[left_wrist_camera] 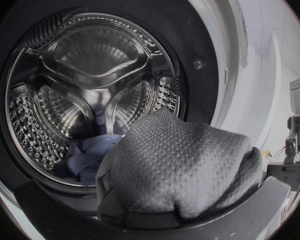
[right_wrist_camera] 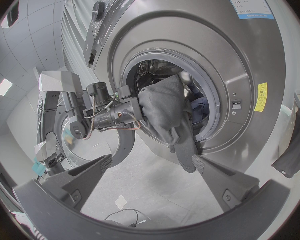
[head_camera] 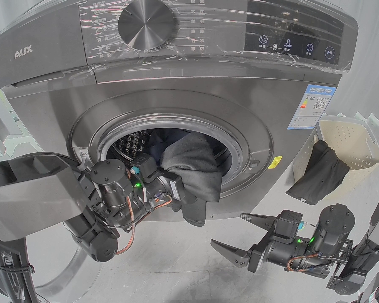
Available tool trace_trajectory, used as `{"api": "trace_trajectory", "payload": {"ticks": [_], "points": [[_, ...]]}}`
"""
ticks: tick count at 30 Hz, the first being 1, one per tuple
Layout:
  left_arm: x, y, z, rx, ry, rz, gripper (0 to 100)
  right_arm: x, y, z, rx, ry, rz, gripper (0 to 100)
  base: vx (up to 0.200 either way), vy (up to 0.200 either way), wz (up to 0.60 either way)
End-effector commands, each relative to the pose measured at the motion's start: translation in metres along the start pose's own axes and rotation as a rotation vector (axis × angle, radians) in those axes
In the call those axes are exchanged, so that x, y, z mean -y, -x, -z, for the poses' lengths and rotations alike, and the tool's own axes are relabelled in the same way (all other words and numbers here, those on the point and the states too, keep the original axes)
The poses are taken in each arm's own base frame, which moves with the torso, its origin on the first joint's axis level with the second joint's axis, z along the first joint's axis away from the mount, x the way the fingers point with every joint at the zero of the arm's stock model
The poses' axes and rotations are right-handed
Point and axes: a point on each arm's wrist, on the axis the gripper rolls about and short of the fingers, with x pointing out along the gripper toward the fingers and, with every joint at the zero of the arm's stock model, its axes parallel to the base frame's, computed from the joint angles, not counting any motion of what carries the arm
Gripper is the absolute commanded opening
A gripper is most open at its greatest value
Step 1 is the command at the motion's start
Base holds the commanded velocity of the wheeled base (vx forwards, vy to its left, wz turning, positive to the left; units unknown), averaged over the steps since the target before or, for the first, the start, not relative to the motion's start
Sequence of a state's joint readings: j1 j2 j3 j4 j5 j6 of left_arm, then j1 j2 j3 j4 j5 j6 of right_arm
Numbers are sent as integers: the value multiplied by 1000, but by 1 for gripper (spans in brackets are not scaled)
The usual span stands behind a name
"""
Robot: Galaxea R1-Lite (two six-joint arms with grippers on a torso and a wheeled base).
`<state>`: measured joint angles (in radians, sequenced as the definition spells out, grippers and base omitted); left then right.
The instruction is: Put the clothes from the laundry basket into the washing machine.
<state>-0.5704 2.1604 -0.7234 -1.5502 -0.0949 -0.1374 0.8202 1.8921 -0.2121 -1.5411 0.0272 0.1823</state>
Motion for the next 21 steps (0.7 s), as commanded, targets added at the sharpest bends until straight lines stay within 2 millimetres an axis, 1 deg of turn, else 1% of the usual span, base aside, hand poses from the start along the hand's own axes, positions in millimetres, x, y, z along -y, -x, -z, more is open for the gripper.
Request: {"api": "trace_trajectory", "payload": {"ticks": [1, 3, 4, 5, 8, 9, 10, 11, 14, 15, 18, 21], "points": [[-8, -29, 17, 31, 22, -21, 0, 0, 0, 1, -2, 0, 0, 100, 0, 0, 0], [-14, -40, 23, 47, 21, -34, 0, 0, 0, 1, -2, 0, 0, 100, 0, 0, 0], [-14, -40, 23, 47, 21, -34, 0, 0, 0, 1, -2, 0, 0, 100, 0, 0, 0], [-17, -46, 28, 49, 20, -38, 0, 0, -1, 0, -1, 0, -1, 100, 0, 0, 0], [-19, -55, 37, 50, 21, -35, 0, 0, -1, 0, -1, 0, -1, 100, 0, 0, 0], [-19, -55, 37, 50, 21, -35, 0, 0, -1, 0, -1, 0, -1, 100, 0, 0, 0], [-24, -62, 43, 62, 19, -43, 0, 0, -1, 0, -1, 0, -1, 100, 0, 0, 0], [-30, -67, 44, 75, 16, -56, 0, 0, -1, 0, -1, 0, -1, 100, 0, 0, 0], [-43, -78, 42, 98, 5, -102, 0, 0, -2, 1, -2, 0, 0, 100, 0, 0, 0], [-47, -83, 37, 108, 4, -127, 0, 0, -2, 1, -4, 0, 0, 100, 0, 0, 0], [-54, -95, 25, 140, 3, -170, 0, 0, -2, 2, -6, 0, -1, 100, 0, 0, 0], [-59, -105, 19, 150, 4, -191, 0, 0, -3, 2, -7, 0, 0, 100, 0, 0, 0]]}}
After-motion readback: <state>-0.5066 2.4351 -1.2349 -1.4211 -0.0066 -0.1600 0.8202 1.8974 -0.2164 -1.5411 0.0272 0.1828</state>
